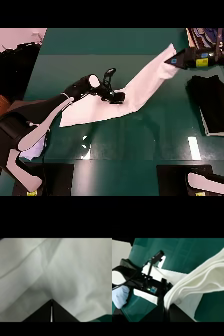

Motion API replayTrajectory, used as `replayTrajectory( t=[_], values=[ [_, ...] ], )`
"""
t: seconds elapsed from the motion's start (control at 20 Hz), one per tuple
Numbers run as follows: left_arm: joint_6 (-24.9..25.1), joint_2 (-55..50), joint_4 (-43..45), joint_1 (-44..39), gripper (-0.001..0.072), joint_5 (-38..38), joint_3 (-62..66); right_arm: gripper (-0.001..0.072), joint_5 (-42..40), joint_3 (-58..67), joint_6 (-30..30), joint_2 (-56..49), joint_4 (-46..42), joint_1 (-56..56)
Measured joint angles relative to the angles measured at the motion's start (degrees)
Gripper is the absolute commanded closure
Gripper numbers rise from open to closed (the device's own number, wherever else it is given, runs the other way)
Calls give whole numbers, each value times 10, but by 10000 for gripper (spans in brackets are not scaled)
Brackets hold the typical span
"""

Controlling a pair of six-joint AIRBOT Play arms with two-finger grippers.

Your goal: Fold the shirts.

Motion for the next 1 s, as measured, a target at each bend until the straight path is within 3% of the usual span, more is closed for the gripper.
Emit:
replayTrajectory(
  t=[0.25, 0.45, 0.7, 0.9, 1.0],
  values=[
    [1, -7, -4, -4, 684, 5, 4, 698, -25, 42, 9, 2, 1, 76],
    [2, 11, 11, 30, 684, -35, 18, 698, -54, 54, 10, 2, 1, 127],
    [3, 128, 84, 137, 683, -75, 24, 698, -99, 57, 1, -26, 5, 223],
    [3, 255, 158, 253, 683, -109, 25, 678, -146, 68, -40, -105, 39, 342],
    [4, 305, 180, 301, 683, -121, 25, 200, -165, 100, -59, -165, 52, 401]
  ],
)
